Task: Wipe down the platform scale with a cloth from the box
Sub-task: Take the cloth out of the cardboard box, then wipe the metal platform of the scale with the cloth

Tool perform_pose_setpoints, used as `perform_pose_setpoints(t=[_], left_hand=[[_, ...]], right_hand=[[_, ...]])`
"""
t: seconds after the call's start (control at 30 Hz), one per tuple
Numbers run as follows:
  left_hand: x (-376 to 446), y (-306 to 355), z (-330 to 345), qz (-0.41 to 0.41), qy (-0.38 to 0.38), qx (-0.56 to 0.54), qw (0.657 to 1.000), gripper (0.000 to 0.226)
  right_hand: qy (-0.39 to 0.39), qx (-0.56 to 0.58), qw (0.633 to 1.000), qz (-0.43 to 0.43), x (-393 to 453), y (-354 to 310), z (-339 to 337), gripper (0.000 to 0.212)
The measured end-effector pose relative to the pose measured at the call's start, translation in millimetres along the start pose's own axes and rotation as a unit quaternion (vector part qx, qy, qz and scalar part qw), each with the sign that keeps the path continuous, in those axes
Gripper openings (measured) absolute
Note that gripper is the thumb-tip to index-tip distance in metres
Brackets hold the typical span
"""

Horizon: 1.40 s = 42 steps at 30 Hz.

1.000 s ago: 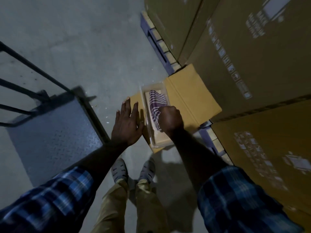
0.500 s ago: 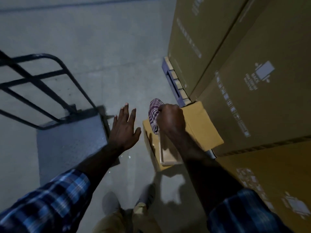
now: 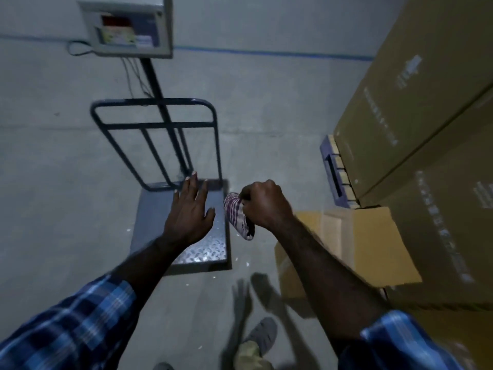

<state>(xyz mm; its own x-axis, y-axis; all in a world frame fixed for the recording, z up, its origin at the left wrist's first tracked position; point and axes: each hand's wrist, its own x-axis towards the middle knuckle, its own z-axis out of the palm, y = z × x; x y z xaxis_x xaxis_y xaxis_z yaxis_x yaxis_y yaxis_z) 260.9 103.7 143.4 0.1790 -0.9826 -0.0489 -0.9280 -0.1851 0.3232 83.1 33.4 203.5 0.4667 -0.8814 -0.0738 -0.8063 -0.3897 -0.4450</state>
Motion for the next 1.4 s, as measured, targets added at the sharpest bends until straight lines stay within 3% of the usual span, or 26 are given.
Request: perform_pose_setpoints(t=[0.1,0.17,0.23,0.33,0.37,0.43,0.5,0.57,0.67,0.83,0.97,1.03,1.13,1.4], left_hand=[[-25.9,-50.6,-21.3,-0.032,-0.031,-0.046,0.998,0.065],[-45.6,-77.2,-40.2,-0.096,-0.056,-0.154,0.982,0.060],[-65.4,-99.5,-60.2,-0.181,-0.064,-0.299,0.935,0.052],[-89.5,-134.4,-84.0,-0.282,-0.070,-0.483,0.826,0.029],[-96.9,-146.4,-90.6,-0.311,-0.078,-0.512,0.797,0.025],[-108.4,-172.1,-99.6,-0.358,-0.068,-0.520,0.772,0.026],[-115.4,-195.7,-104.2,-0.364,-0.020,-0.495,0.789,0.024],[-120.5,-210.9,-107.9,-0.336,0.016,-0.446,0.830,0.019],[-121.0,-223.4,-111.3,-0.264,0.077,-0.314,0.909,0.025],[-104.5,-230.1,-108.6,-0.129,0.105,-0.096,0.981,0.015],[-95.3,-230.8,-101.5,-0.036,0.113,0.025,0.993,0.019],[-82.8,-231.3,-102.8,-0.015,0.139,0.043,0.989,0.029],[-61.5,-237.3,-103.3,0.066,0.113,0.060,0.990,0.030],[-37.2,-247.1,-109.4,0.061,0.099,-0.020,0.993,0.036]], right_hand=[[-0.005,0.052,0.998,-0.044,-9.8,-57.6,17.0,0.026],[-0.007,0.100,0.993,-0.066,-16.9,-96.1,25.3,0.023],[0.000,0.155,0.985,-0.078,-21.9,-133.1,32.6,0.020],[0.010,0.224,0.971,-0.083,-28.3,-179.3,45.5,0.020],[0.008,0.238,0.968,-0.083,-30.3,-192.1,49.6,0.020],[0.002,0.239,0.966,-0.095,-31.9,-213.2,57.3,0.020],[-0.003,0.215,0.970,-0.109,-29.2,-226.5,63.8,0.020],[-0.012,0.190,0.974,-0.121,-24.5,-231.8,69.2,0.020],[-0.005,0.141,0.979,-0.146,-17.9,-228.8,83.8,0.020],[0.000,0.011,0.975,-0.223,-7.4,-216.9,119.2,0.026],[-0.017,-0.062,0.959,-0.278,6.0,-214.6,145.6,0.044],[-0.016,-0.068,0.958,-0.277,18.6,-211.8,154.6,0.047],[-0.021,-0.061,0.966,-0.250,38.1,-206.3,161.7,0.056],[-0.009,0.034,0.987,-0.156,84.3,-214.0,163.6,0.055]])
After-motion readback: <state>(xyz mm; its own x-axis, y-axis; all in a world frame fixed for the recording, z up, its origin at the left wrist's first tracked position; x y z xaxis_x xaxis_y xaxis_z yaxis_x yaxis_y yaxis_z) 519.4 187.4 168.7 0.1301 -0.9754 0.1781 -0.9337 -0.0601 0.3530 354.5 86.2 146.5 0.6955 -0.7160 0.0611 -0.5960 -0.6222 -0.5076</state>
